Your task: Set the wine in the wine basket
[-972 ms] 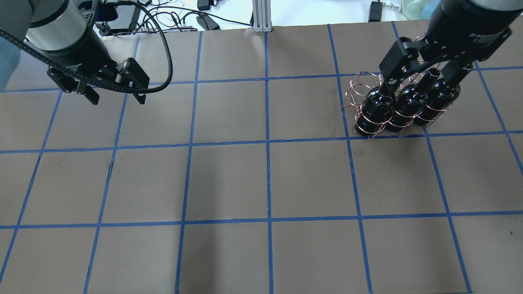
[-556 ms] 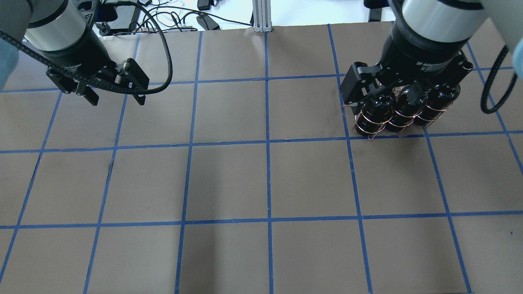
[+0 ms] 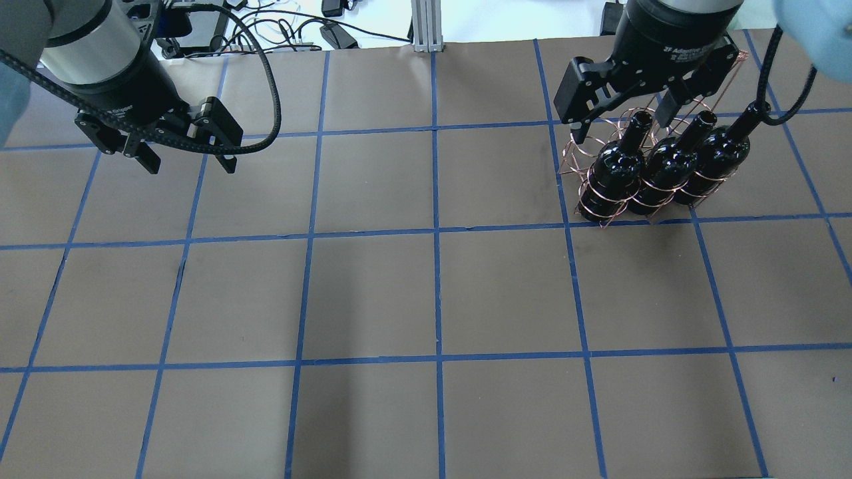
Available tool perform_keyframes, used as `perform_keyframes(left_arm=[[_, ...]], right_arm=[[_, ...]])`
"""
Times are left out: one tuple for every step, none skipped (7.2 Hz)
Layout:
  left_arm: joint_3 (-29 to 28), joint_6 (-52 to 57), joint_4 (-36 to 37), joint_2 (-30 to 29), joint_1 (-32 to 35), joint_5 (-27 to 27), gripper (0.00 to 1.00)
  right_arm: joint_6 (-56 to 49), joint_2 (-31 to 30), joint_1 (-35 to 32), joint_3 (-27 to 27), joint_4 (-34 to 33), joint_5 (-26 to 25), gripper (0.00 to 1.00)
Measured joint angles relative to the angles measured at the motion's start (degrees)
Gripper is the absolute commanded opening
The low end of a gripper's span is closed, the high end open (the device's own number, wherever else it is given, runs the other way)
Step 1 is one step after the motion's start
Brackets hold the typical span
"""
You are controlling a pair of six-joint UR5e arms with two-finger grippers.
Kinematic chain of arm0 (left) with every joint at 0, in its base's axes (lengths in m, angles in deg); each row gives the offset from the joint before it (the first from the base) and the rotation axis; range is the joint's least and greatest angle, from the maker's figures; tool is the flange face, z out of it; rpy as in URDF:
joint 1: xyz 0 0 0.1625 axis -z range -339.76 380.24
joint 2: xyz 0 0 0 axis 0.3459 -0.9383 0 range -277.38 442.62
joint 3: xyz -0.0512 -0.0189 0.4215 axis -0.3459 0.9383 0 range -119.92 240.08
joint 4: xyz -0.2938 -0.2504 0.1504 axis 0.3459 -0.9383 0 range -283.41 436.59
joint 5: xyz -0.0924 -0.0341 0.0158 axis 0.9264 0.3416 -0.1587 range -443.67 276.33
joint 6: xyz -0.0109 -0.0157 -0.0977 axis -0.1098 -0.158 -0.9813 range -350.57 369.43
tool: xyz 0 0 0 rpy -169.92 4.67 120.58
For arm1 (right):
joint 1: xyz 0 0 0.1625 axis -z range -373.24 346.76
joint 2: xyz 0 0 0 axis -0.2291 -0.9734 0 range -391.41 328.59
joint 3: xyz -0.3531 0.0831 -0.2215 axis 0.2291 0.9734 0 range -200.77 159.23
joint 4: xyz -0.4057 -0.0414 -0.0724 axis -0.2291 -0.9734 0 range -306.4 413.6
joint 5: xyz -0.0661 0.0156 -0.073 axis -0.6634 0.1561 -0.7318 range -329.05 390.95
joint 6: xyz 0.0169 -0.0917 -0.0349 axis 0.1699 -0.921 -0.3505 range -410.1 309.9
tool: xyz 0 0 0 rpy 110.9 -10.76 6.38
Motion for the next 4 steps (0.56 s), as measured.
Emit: perform_keyframes(left_arm=[[0.01,0.0,-0.15,0.0,-0.01,-0.04,1.0],[0.08,0.0,-0.47,0.0,-0.01,-0.04,1.0],[0.31,-0.02,-0.86,0.03,-0.01,0.06,1.0],[0.69,-0.04,-0.99,0.06,-0.01,0.14,1.0]], right_arm=[[-0.03,0.83,0.36,0.62,-0.04,-0.05,1.0],[-0.06,1.13,0.57,0.66,-0.09,-0.09,1.0],[-0.09,1.23,0.64,0.52,-0.13,-0.1,1.0],[-0.12,1.25,0.66,0.38,-0.13,-0.11,1.0]])
